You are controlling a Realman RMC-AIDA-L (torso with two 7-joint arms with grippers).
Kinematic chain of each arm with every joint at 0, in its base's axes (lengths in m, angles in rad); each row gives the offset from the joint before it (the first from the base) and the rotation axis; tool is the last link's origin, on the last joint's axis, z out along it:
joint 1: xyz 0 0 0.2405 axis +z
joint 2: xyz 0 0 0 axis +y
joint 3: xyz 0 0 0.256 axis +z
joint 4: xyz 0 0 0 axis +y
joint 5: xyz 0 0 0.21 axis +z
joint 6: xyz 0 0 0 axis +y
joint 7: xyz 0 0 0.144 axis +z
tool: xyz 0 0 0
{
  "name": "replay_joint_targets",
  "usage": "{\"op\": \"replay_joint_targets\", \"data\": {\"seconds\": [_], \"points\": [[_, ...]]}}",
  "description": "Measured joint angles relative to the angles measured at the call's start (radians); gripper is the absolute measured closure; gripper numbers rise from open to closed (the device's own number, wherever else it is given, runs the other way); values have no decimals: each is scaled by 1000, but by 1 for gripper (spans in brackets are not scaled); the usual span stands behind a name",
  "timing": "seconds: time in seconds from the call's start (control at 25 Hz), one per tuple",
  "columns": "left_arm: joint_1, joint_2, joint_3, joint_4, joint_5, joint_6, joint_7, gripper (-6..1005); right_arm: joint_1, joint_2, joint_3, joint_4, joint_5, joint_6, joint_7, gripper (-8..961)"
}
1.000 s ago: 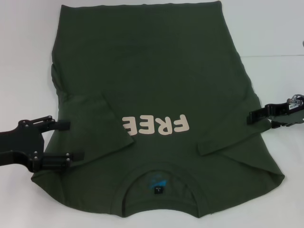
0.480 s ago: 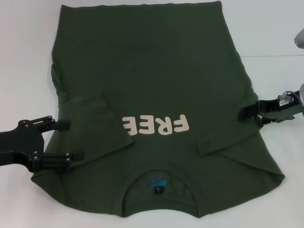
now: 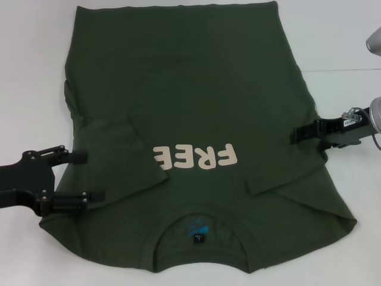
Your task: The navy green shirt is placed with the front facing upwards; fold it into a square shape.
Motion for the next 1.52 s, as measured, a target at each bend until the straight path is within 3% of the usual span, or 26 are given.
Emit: {"op": "replay_joint_targets", "data": {"seconds": [0.4,0.6,0.92,1.08,1.2,1.28,1.52], "points": [[-1,0,-3,0,0,0,0,62,6,1,4,15,191,5,-97,86],[4,-5,-9,-1,-20,7,-35,62,-22,-16,27,2,248,-44,-126,85],[24,11,-10,-69,-139,31,-142,62,-203,-47,147,-16,594,-313,-539,84],[27,18,-11,-117,-171,32,-186,61,-306,-53,164,-16,654,-398,-757,83],[25,19,-10,-140,-178,32,-218,61,-371,-42,205,-15,661,-427,-924,83],[21,19,-10,-155,-179,28,-243,61,-413,-22,258,-11,663,-443,-1040,83],[8,20,-9,-191,-181,21,-279,61,-493,20,385,-3,663,-407,-1206,82]]}}
